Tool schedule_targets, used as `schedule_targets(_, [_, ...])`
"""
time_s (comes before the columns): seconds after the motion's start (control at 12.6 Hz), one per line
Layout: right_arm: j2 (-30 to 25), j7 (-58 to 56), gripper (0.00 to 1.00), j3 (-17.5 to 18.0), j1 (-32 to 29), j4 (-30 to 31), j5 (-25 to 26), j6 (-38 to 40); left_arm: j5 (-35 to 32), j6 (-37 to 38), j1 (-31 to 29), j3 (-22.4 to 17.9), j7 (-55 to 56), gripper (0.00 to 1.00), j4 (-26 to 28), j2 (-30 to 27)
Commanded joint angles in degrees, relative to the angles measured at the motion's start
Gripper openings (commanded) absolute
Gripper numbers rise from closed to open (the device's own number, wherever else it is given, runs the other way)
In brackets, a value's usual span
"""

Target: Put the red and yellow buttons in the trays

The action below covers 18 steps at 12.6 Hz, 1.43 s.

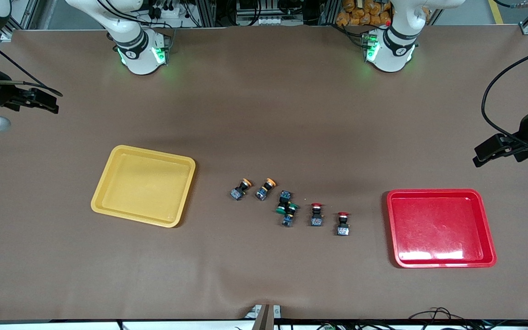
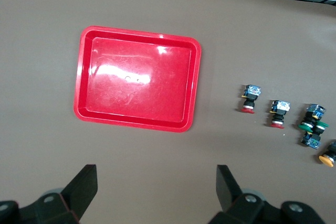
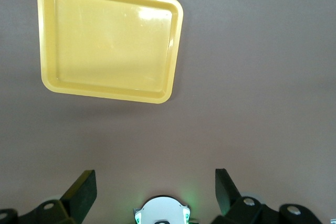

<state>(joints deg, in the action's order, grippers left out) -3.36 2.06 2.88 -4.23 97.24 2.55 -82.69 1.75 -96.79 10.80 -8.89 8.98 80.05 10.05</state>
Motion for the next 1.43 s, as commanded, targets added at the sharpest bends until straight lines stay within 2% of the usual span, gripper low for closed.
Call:
schedule_targets(0.0, [0.4,0.8,1.00,-0.6,0.3,-0.7,-0.9,0.7,0.1,0.3,0.1,-0.2,-0.7,1.00,-0.2,-0.1])
schedule_targets(0.4, [0.5,0.5,1.00,-0.7,0.5,-0.6,-0.9,0.8,0.8,0.2,-0.2,-0.1,-3.3,1.00,0.2,0.8])
schedule_targets(0.71, [0.7,0.5,1.00,-1.9,1.5,-0.6,-1.0,0.8,1.1,-2.7,2.7,0.4,0.3,1.00,-0.2,7.3])
schedule_targets(0.87, [1.0,0.5,1.00,-2.0,1.4,-0.6,-1.0,0.8,4.9,-5.1,3.5,0.4,2.9,1.00,-0.3,10.5])
schedule_targets(1.35, [1.7,0.4,1.00,-3.2,1.9,-0.6,-1.0,1.5,6.6,-22.1,10.1,0.4,11.4,1.00,-0.3,23.0])
